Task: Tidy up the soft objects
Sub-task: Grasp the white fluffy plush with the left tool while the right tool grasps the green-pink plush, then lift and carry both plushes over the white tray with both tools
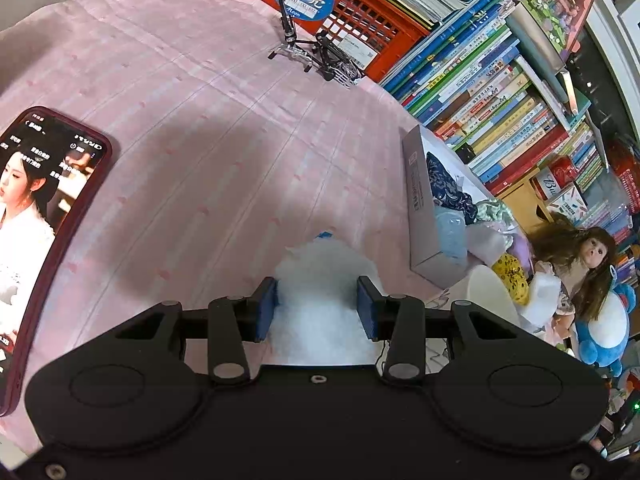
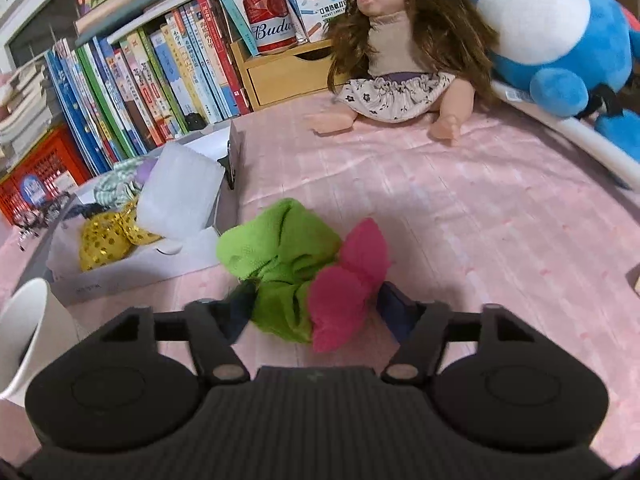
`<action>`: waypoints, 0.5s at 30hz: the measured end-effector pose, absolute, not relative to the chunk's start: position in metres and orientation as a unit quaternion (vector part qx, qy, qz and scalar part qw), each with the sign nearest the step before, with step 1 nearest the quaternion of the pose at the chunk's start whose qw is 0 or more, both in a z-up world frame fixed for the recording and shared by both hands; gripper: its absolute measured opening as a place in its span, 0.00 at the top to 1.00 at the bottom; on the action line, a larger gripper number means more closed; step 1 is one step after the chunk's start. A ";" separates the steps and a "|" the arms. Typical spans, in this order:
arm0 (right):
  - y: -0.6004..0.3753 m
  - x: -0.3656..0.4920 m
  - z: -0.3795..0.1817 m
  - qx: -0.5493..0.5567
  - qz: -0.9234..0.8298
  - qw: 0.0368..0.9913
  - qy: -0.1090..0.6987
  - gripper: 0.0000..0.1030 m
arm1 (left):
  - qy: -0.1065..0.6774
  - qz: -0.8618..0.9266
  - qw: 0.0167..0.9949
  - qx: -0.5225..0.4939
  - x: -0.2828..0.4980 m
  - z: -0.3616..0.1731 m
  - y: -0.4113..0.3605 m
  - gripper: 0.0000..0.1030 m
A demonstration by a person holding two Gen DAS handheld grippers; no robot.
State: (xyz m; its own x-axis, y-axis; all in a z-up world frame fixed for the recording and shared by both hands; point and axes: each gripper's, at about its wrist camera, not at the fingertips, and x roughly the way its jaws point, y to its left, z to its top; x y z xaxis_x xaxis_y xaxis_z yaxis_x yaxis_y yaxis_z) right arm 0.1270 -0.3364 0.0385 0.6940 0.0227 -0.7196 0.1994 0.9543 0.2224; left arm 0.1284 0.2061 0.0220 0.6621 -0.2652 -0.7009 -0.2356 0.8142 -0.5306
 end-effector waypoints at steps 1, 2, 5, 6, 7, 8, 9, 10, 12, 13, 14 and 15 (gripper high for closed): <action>-0.335 0.126 0.039 0.140 -0.047 0.910 0.388 0.44 | 0.411 -0.008 0.859 -0.305 0.128 0.022 0.206 0.61; -0.334 0.126 0.040 0.139 -0.046 0.911 0.387 0.46 | 0.410 -0.008 0.860 -0.304 0.128 0.022 0.206 0.62; -0.328 0.124 0.045 0.120 -0.050 0.915 0.382 0.51 | 0.409 -0.009 0.863 -0.295 0.128 0.026 0.203 0.62; -0.325 0.123 0.047 0.108 -0.051 0.918 0.378 0.52 | 0.408 -0.010 0.865 -0.292 0.128 0.028 0.202 0.63; -0.323 0.121 0.050 0.098 -0.052 0.921 0.373 0.52 | 0.406 -0.011 0.867 -0.288 0.128 0.030 0.201 0.63; -0.321 0.120 0.054 0.089 -0.052 0.924 0.368 0.52 | 0.404 -0.011 0.869 -0.285 0.128 0.032 0.200 0.63; -0.319 0.119 0.057 0.081 -0.052 0.927 0.363 0.52 | 0.401 -0.012 0.872 -0.281 0.128 0.035 0.199 0.63; -0.318 0.118 0.061 0.073 -0.051 0.929 0.358 0.52 | 0.398 -0.012 0.874 -0.277 0.128 0.039 0.198 0.63; -0.314 0.116 0.069 0.054 -0.051 0.935 0.348 0.52 | 0.392 -0.013 0.880 -0.270 0.129 0.046 0.195 0.63; -0.312 0.116 0.073 0.046 -0.051 0.937 0.343 0.52 | 0.390 -0.014 0.881 -0.267 0.131 0.050 0.194 0.63; -0.309 0.116 0.076 0.038 -0.051 0.939 0.339 0.52 | 0.387 -0.015 0.884 -0.263 0.132 0.055 0.192 0.63; -0.307 0.116 0.080 0.030 -0.050 0.940 0.335 0.52 | 0.384 -0.017 0.886 -0.259 0.133 0.059 0.189 0.63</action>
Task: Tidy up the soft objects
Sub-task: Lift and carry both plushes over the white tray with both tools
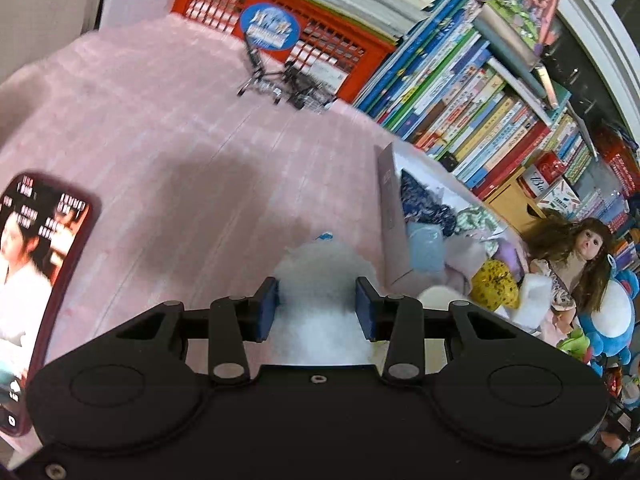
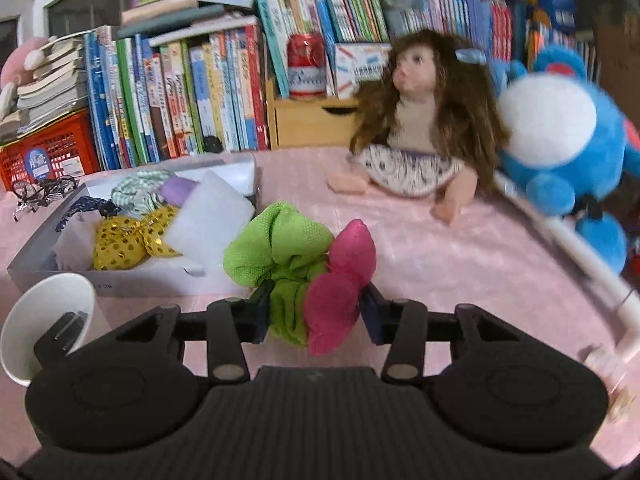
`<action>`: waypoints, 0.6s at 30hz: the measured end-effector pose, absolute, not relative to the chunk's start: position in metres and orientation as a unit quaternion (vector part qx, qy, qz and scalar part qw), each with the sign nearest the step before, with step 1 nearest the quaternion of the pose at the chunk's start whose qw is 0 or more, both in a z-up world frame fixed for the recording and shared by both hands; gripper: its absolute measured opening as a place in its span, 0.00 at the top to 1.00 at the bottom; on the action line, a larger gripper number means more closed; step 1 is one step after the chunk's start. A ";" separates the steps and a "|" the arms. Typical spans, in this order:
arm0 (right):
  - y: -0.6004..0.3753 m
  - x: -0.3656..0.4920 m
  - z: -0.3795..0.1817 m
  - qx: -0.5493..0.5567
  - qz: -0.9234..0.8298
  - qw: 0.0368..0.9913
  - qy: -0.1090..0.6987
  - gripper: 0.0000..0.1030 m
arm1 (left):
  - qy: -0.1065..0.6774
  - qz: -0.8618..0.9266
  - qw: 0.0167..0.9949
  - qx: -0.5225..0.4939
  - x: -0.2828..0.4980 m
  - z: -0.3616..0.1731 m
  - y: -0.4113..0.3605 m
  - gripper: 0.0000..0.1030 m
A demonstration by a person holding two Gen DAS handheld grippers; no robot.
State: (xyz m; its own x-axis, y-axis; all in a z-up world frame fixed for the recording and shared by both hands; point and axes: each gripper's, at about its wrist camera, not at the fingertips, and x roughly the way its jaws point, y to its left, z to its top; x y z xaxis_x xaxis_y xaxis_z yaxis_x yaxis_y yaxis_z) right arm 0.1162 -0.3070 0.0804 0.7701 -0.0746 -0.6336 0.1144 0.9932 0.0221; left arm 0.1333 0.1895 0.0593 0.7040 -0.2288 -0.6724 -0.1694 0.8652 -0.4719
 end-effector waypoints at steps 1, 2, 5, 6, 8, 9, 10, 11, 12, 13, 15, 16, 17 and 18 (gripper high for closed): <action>-0.305 0.116 0.084 0.024 -0.049 0.942 0.331 0.52 | 0.380 -0.018 0.889 -0.254 0.134 0.065 0.187 0.63; -0.303 0.117 0.088 0.019 -0.048 0.943 0.328 0.52 | 0.376 -0.019 0.893 -0.248 0.135 0.070 0.184 0.63; -0.297 0.118 0.098 0.009 -0.044 0.947 0.318 0.52 | 0.361 -0.022 0.904 -0.227 0.138 0.087 0.175 0.63; -0.296 0.118 0.101 0.006 -0.043 0.948 0.315 0.52 | 0.356 -0.023 0.908 -0.220 0.138 0.093 0.172 0.63; -0.292 0.118 0.107 -0.001 -0.038 0.951 0.308 0.52 | 0.348 -0.026 0.913 -0.210 0.140 0.103 0.166 0.63; -0.290 0.118 0.110 -0.004 -0.036 0.952 0.305 0.51 | 0.343 -0.029 0.916 -0.205 0.140 0.108 0.163 0.64; -0.288 0.118 0.112 -0.008 -0.034 0.953 0.302 0.51 | 0.341 -0.031 0.918 -0.200 0.141 0.112 0.160 0.65; -0.286 0.118 0.115 -0.012 -0.031 0.954 0.299 0.51 | 0.338 -0.033 0.920 -0.195 0.142 0.116 0.157 0.65; -0.284 0.118 0.117 -0.015 -0.029 0.955 0.295 0.51 | 0.336 -0.036 0.922 -0.191 0.142 0.119 0.153 0.65; -0.282 0.117 0.119 -0.018 -0.027 0.956 0.293 0.51 | 0.334 -0.038 0.923 -0.189 0.143 0.122 0.151 0.65; -0.279 0.118 0.122 -0.020 -0.022 0.957 0.290 0.51 | 0.331 -0.041 0.925 -0.184 0.145 0.126 0.146 0.65; -0.278 0.118 0.123 -0.021 -0.020 0.957 0.288 0.51 | 0.330 -0.041 0.926 -0.181 0.146 0.127 0.144 0.65; -0.277 0.118 0.124 -0.021 -0.019 0.958 0.287 0.51 | 0.329 -0.039 0.926 -0.178 0.147 0.128 0.143 0.65; -0.276 0.118 0.124 -0.021 -0.018 0.958 0.286 0.51 | 0.329 -0.038 0.927 -0.177 0.148 0.128 0.142 0.65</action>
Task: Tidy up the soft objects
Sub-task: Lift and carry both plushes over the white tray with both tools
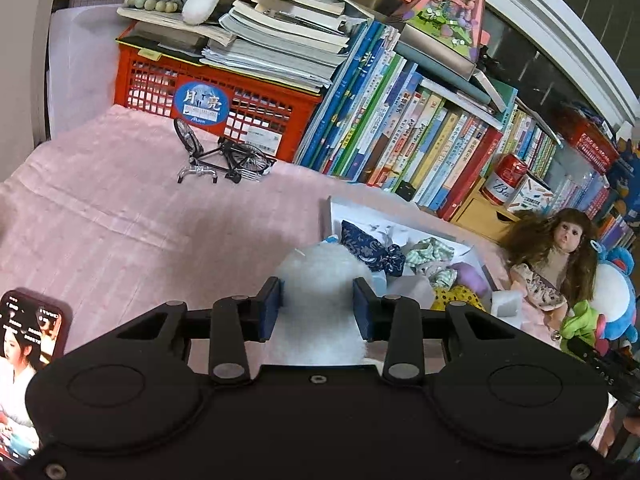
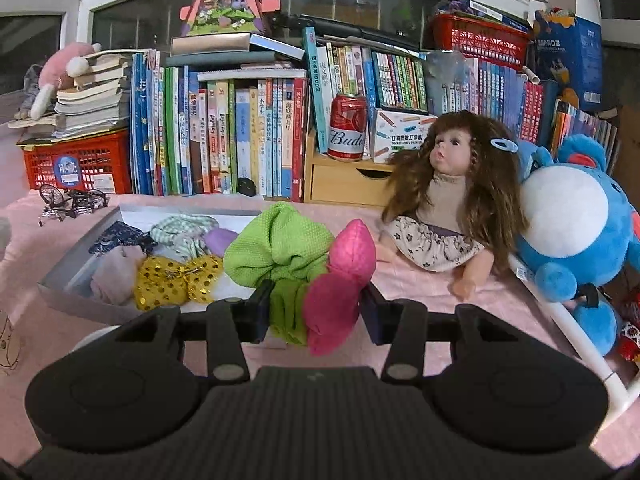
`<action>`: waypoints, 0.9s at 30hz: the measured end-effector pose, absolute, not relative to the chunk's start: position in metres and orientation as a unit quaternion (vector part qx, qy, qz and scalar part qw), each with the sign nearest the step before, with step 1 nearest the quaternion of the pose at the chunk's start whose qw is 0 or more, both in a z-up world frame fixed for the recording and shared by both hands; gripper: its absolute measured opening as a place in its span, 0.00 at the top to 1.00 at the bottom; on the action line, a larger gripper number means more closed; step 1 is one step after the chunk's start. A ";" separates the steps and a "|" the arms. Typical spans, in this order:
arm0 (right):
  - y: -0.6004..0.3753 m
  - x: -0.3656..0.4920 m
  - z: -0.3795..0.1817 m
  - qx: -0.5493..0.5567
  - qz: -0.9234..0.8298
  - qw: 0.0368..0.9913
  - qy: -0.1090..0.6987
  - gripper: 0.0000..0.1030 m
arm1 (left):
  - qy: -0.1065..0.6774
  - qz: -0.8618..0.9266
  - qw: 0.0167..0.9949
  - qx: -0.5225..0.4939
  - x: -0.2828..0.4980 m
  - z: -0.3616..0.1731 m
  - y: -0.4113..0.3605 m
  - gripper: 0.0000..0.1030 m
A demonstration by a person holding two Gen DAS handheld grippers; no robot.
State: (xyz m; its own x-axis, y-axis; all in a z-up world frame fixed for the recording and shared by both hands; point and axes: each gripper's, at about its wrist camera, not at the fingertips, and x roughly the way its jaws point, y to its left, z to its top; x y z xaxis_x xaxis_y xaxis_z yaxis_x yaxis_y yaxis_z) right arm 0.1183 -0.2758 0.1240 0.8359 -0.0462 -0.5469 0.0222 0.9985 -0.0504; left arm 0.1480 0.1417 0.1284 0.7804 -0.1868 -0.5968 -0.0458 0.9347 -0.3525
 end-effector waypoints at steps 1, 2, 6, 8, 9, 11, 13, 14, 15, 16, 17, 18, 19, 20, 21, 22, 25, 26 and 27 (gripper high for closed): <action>-0.275 0.118 0.124 -0.021 -0.017 0.958 0.285 0.51 | 0.330 -0.039 0.927 -0.176 0.149 0.128 0.141 0.65; -0.275 0.117 0.125 -0.020 -0.016 0.958 0.284 0.51 | 0.331 -0.039 0.926 -0.177 0.151 0.128 0.141 0.65; -0.275 0.118 0.125 -0.020 -0.015 0.959 0.283 0.51 | 0.338 -0.034 0.923 -0.181 0.156 0.123 0.144 0.66; -0.276 0.117 0.125 -0.018 -0.015 0.959 0.283 0.51 | 0.340 -0.033 0.921 -0.186 0.158 0.121 0.145 0.66; -0.276 0.118 0.125 -0.017 -0.015 0.959 0.283 0.51 | 0.340 -0.033 0.921 -0.186 0.159 0.121 0.145 0.66; -0.276 0.118 0.125 -0.018 -0.016 0.959 0.282 0.51 | 0.340 -0.032 0.922 -0.184 0.159 0.121 0.145 0.66; -0.276 0.118 0.126 -0.019 -0.018 0.959 0.281 0.51 | 0.339 -0.032 0.922 -0.182 0.160 0.121 0.145 0.66; -0.276 0.119 0.126 -0.018 -0.018 0.959 0.281 0.51 | 0.340 -0.032 0.922 -0.183 0.159 0.122 0.144 0.67; -0.276 0.119 0.127 -0.018 -0.018 0.960 0.280 0.51 | 0.339 -0.033 0.923 -0.181 0.160 0.121 0.144 0.67; -0.276 0.119 0.127 -0.018 -0.018 0.960 0.279 0.51 | 0.339 -0.034 0.923 -0.179 0.161 0.122 0.143 0.67; -0.276 0.119 0.127 -0.018 -0.018 0.960 0.279 0.51 | 0.338 -0.036 0.923 -0.178 0.162 0.122 0.143 0.67; -0.275 0.120 0.128 -0.019 -0.017 0.960 0.279 0.51 | 0.338 -0.037 0.923 -0.178 0.162 0.123 0.142 0.68; -0.275 0.120 0.128 -0.019 -0.017 0.960 0.278 0.51 | 0.338 -0.038 0.923 -0.178 0.163 0.124 0.142 0.68; -0.274 0.121 0.129 -0.019 -0.016 0.960 0.278 0.51 | 0.337 -0.038 0.924 -0.178 0.163 0.125 0.141 0.68; -0.274 0.121 0.129 -0.019 -0.015 0.960 0.278 0.51 | 0.336 -0.037 0.924 -0.179 0.164 0.126 0.141 0.68; -0.273 0.122 0.130 -0.019 -0.014 0.961 0.277 0.51 | 0.335 -0.037 0.925 -0.179 0.165 0.127 0.141 0.68; -0.271 0.123 0.132 -0.020 -0.011 0.961 0.275 0.51 | 0.331 -0.036 0.926 -0.180 0.166 0.129 0.140 0.68; -0.270 0.123 0.133 -0.021 -0.009 0.961 0.274 0.51 | 0.330 -0.036 0.926 -0.180 0.167 0.130 0.140 0.68; -0.269 0.124 0.134 -0.022 -0.008 0.962 0.274 0.51 | 0.329 -0.036 0.926 -0.181 0.167 0.131 0.140 0.68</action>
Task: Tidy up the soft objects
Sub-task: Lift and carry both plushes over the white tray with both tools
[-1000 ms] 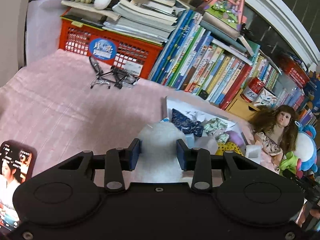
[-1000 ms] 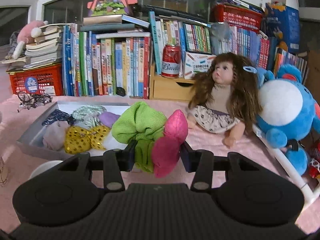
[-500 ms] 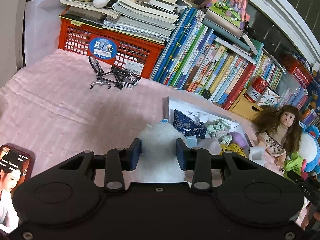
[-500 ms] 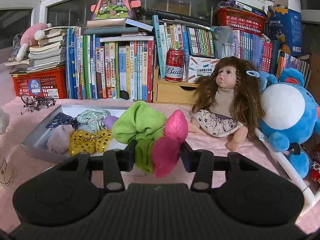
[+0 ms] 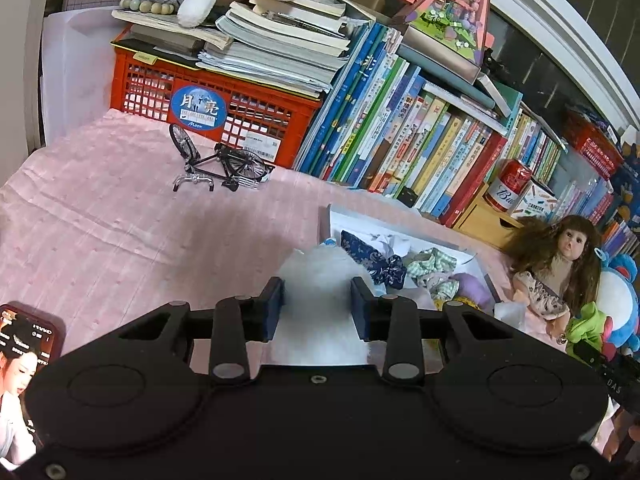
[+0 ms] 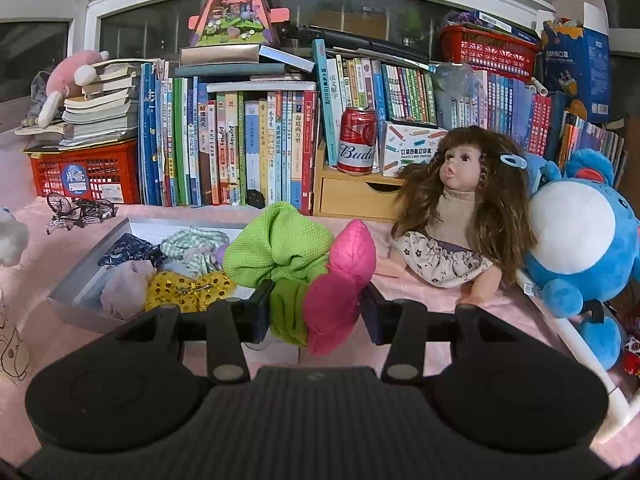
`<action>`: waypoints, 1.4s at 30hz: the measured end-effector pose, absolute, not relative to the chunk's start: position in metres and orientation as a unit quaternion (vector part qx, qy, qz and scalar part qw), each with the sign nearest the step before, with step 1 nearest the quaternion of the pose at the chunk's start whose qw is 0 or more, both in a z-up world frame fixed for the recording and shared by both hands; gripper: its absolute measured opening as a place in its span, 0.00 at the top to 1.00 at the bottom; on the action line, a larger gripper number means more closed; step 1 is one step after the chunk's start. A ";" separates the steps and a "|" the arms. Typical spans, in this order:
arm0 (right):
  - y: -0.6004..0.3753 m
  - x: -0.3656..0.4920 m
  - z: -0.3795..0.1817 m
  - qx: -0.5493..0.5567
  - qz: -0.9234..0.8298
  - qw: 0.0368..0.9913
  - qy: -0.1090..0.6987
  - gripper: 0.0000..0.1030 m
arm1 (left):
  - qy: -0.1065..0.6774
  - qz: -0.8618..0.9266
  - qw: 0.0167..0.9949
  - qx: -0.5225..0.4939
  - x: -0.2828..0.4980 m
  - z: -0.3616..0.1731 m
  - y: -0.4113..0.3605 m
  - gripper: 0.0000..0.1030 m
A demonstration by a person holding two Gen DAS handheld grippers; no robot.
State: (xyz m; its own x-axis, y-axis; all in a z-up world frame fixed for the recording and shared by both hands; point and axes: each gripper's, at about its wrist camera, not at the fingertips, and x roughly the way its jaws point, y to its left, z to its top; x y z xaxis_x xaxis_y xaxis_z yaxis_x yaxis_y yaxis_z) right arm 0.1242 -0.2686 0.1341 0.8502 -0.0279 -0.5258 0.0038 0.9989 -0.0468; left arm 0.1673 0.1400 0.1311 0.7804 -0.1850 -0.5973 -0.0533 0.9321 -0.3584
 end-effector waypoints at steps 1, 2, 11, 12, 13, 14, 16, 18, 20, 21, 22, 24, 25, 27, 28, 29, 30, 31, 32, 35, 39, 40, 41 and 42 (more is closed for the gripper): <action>-0.268 0.125 0.135 -0.022 -0.007 0.962 0.273 0.51 | 0.329 -0.036 0.926 -0.180 0.168 0.132 0.139 0.68; -0.267 0.126 0.136 -0.021 -0.005 0.962 0.273 0.51 | 0.329 -0.036 0.926 -0.179 0.169 0.133 0.138 0.68; -0.257 0.144 0.143 0.001 0.017 0.961 0.276 0.51 | 0.321 -0.054 0.932 -0.161 0.180 0.147 0.110 0.68; -0.254 0.146 0.143 0.001 0.019 0.961 0.276 0.51 | 0.320 -0.057 0.933 -0.155 0.182 0.149 0.105 0.68; -0.252 0.148 0.144 0.001 0.023 0.961 0.275 0.51 | 0.320 -0.059 0.934 -0.151 0.183 0.151 0.100 0.67; -0.250 0.150 0.145 0.001 0.026 0.961 0.276 0.51 | 0.319 -0.061 0.934 -0.148 0.184 0.152 0.095 0.67; -0.245 0.154 0.146 0.003 0.031 0.960 0.276 0.51 | 0.318 -0.066 0.936 -0.139 0.188 0.156 0.084 0.67; -0.240 0.159 0.148 0.005 0.037 0.960 0.278 0.51 | 0.319 -0.069 0.937 -0.127 0.192 0.157 0.073 0.67; -0.236 0.163 0.149 0.007 0.041 0.959 0.279 0.51 | 0.322 -0.074 0.937 -0.117 0.195 0.158 0.062 0.67; -0.235 0.166 0.149 0.008 0.043 0.959 0.280 0.51 | 0.324 -0.076 0.936 -0.112 0.197 0.158 0.056 0.67; -0.233 0.167 0.150 0.010 0.045 0.959 0.281 0.51 | 0.325 -0.078 0.936 -0.107 0.199 0.158 0.051 0.67; -0.231 0.171 0.150 0.013 0.048 0.958 0.284 0.51 | 0.328 -0.081 0.936 -0.097 0.201 0.158 0.042 0.67; -0.230 0.172 0.150 0.015 0.050 0.957 0.285 0.51 | 0.329 -0.083 0.936 -0.092 0.202 0.157 0.038 0.67; -0.228 0.175 0.151 0.018 0.053 0.956 0.289 0.51 | 0.332 -0.084 0.936 -0.083 0.205 0.157 0.030 0.67; -0.227 0.176 0.151 0.018 0.054 0.955 0.290 0.51 | 0.334 -0.084 0.935 -0.080 0.207 0.156 0.027 0.67; -0.226 0.178 0.151 0.018 0.056 0.955 0.292 0.51 | 0.337 -0.084 0.935 -0.076 0.210 0.155 0.024 0.67; -0.225 0.180 0.151 0.017 0.058 0.954 0.294 0.51 | 0.340 -0.083 0.934 -0.074 0.212 0.155 0.021 0.67; -0.224 0.182 0.151 0.017 0.060 0.953 0.296 0.51 | 0.344 -0.083 0.933 -0.072 0.215 0.154 0.018 0.67; -0.223 0.184 0.151 0.016 0.061 0.953 0.297 0.51 | 0.347 -0.083 0.932 -0.070 0.217 0.154 0.016 0.67; -0.219 0.189 0.151 0.014 0.064 0.951 0.301 0.51 | 0.352 -0.080 0.931 -0.062 0.225 0.154 0.010 0.67; -0.214 0.196 0.151 0.010 0.065 0.950 0.305 0.51 | 0.356 -0.077 0.930 -0.057 0.236 0.155 0.004 0.67; -0.213 0.198 0.151 0.010 0.065 0.950 0.306 0.51 | 0.356 -0.075 0.930 -0.055 0.238 0.155 0.002 0.67; -0.211 0.200 0.150 0.010 0.067 0.949 0.308 0.51 | 0.357 -0.073 0.930 -0.053 0.240 0.156 0.001 0.67; -0.210 0.202 0.150 0.009 0.068 0.948 0.310 0.51 | 0.358 -0.072 0.929 -0.051 0.242 0.156 -0.001 0.67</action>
State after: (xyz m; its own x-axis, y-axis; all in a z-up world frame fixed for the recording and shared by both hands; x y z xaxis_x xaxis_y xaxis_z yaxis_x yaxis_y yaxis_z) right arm 0.2018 -0.2099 0.1498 0.7985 0.1345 -0.5868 -0.1238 0.9906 0.0585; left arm 0.2422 -0.0008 0.1556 0.7328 -0.1704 -0.6588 0.0972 0.9844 -0.1466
